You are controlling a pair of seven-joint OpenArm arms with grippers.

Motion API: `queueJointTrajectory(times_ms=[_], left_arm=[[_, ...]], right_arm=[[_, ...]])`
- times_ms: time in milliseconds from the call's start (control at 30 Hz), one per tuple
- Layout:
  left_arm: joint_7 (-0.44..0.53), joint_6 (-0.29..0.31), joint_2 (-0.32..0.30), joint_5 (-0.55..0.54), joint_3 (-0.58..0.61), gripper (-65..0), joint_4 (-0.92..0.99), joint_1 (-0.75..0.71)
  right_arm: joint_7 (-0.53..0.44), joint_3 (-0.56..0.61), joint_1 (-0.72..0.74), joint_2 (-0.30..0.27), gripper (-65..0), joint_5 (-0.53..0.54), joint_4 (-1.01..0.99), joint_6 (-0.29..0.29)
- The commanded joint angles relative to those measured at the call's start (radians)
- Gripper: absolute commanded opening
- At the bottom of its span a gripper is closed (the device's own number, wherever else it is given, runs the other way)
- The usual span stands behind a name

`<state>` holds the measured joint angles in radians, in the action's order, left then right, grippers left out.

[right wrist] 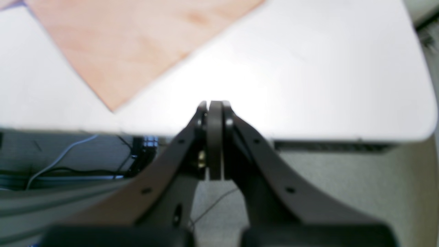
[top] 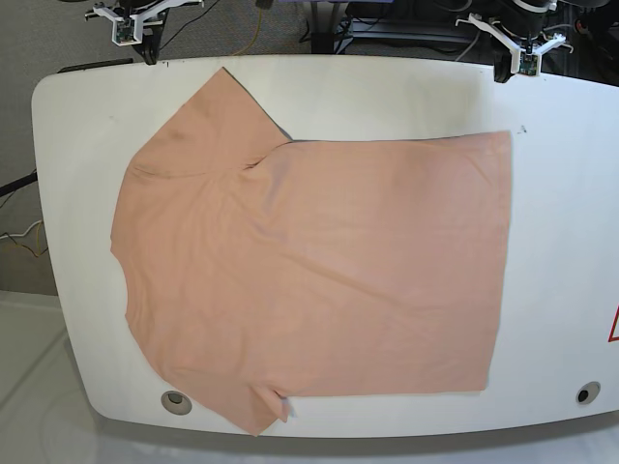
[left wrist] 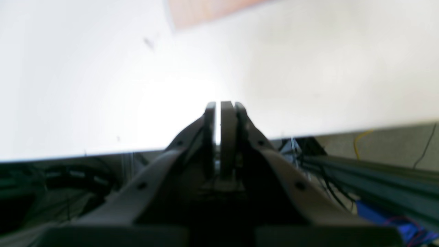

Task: Fold the T-shirt properly
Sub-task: 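Lower both grippers toward the shirt's shoulder edge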

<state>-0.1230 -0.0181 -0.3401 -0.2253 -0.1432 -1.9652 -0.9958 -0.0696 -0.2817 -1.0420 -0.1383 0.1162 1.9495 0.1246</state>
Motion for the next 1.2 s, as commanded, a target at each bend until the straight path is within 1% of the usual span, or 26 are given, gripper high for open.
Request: queueJointTrajectory(times_ms=[0,133,333,400,467,600,667,733,800,933,1067,1133,1167], left_arm=[[0.034,0.002,-0.031,-0.005,0.011,-65.0,0.006,0.020],[0.028,0.003,-0.044,-0.015,0.011,-65.0,0.012,0.037],[0.013,0.006,-0.059,-0.021,0.015,-64.3,0.004,0.047],[-0.004,0.007,-0.052,0.003,0.009,-54.8,-0.005,0.043],[-0.004,0.010,-0.053,0.002,0.008,-50.8,-0.005,0.046],[0.001,0.022,-0.046,-0.002,0.003,-48.1,-0.008,0.046],[0.007,0.039,-0.042,-0.006,-0.002,-47.5,-0.008,0.045],[0.018,0.121,-0.040,-0.033,-0.015,-46.7,-0.009,0.042],[0.017,0.138,-0.038,-0.044,-0.018,-45.8,-0.010,0.043],[0.019,0.155,-0.036,-0.070,-0.027,-43.4,-0.013,0.042],[0.007,0.159,-0.032,-0.111,-0.043,-41.5,-0.022,0.044],[-0.016,0.159,-0.020,-0.155,-0.073,-40.1,-0.034,0.060],[-0.019,0.158,-0.019,-0.163,-0.077,-40.0,-0.036,0.061]], right_arm=[[-0.050,0.011,0.013,-0.002,-65.0,-0.036,-0.008,-0.023],[-0.054,0.012,0.039,-0.001,-65.0,-0.048,-0.014,-0.024],[-0.031,0.008,0.084,-0.002,-65.0,-0.060,-0.020,-0.028],[-0.014,-0.007,0.116,0.004,-65.0,-0.068,-0.014,-0.026],[-0.001,-0.009,0.128,0.005,-65.0,-0.062,-0.013,-0.026],[0.037,-0.012,0.151,0.002,-64.1,-0.040,-0.012,-0.028],[0.061,-0.015,0.162,0.002,-62.5,-0.016,-0.012,-0.029],[0.145,-0.034,0.188,-0.002,-55.8,0.098,-0.006,-0.030],[0.180,-0.043,0.198,-0.003,-54.3,0.123,-0.004,-0.029],[0.239,-0.068,0.217,-0.002,-52.7,0.174,0.003,-0.019],[0.306,-0.098,0.235,-0.002,-51.9,0.230,0.012,-0.002],[0.390,-0.132,0.254,0.001,-49.2,0.303,0.021,0.027],[0.403,-0.138,0.259,0.001,-48.8,0.310,0.022,0.034]])
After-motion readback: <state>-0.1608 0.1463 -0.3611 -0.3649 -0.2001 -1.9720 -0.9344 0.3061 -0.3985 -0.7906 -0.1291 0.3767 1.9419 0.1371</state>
